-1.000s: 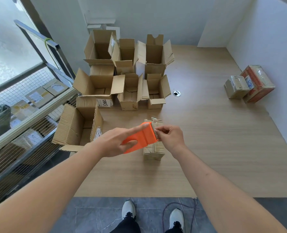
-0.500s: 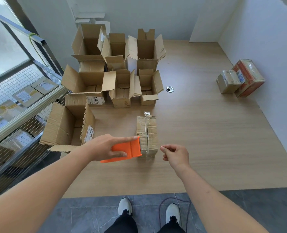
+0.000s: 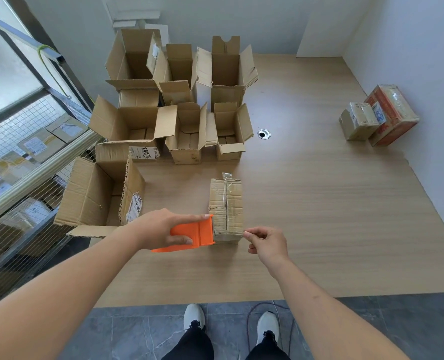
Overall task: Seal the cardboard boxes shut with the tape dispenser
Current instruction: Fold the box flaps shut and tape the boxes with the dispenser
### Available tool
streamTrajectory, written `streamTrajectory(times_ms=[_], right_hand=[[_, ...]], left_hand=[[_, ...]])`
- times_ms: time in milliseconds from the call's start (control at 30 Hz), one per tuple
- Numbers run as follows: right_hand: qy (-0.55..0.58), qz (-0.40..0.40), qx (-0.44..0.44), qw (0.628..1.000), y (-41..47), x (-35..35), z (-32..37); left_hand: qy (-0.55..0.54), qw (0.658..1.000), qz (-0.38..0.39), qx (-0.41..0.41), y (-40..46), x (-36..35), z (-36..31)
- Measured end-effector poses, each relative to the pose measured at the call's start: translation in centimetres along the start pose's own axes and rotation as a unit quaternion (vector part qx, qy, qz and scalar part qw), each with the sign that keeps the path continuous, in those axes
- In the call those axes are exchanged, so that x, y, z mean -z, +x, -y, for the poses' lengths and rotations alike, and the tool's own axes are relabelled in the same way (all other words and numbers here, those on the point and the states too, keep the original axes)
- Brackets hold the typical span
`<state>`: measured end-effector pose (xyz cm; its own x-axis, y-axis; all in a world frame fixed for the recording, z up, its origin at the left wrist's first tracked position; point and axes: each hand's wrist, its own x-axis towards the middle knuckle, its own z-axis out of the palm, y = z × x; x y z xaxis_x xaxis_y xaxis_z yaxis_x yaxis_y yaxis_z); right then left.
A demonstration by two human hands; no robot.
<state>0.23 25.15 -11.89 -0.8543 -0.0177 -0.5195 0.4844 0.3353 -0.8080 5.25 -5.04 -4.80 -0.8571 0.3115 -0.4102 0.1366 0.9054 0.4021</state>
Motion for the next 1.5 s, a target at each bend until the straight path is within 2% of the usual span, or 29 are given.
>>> streamTrajectory(times_ms=[267,400,467,533,633,700,767,967,1267,1500], right_hand=[[0.014,0.041,-0.036,0.998,1.4,0.3,-0.6],[-0.014,0.022,-0.038,0.999,2.0,0.6,-0.8],[-0.077,-0.012,0.051,0.996,2.2,0.7,-0.8],[-0.148,-0.01,0.18,0.972,1.9,0.9,-0.6],[-0.209,0.056,0.331,0.919,1.1,0.6,0.2],[-0.244,0.107,0.365,0.892,0.9,-0.5,0.6],[-0.281,0.122,0.351,0.885,0.8,-1.9,0.6],[-0.344,0.063,0.307,0.885,0.6,-3.5,0.7],[-0.436,0.05,0.353,0.826,0.5,-4.5,1.5],[-0.478,0.045,0.353,0.803,0.8,-4.6,1.7]], left_hand=[[0.006,1.0,0.008,-0.002,0.7,0.4,0.1],[0.011,1.0,0.013,0.002,0.8,0.3,0.1],[0.01,1.0,0.012,0.003,0.9,0.2,0.1],[0.004,1.0,0.012,0.001,1.0,0.2,0.2],[0.003,1.0,0.014,0.001,1.2,0.3,0.0],[0.004,1.0,0.009,0.004,1.2,0.4,-0.3],[0.006,1.0,0.006,0.008,1.0,0.5,-0.7],[-0.025,0.999,-0.008,0.018,0.2,-0.2,-0.7],[-0.108,0.993,-0.024,0.033,-1.1,-1.0,0.3],[-0.101,0.994,0.011,0.045,-2.3,-0.5,1.3]])
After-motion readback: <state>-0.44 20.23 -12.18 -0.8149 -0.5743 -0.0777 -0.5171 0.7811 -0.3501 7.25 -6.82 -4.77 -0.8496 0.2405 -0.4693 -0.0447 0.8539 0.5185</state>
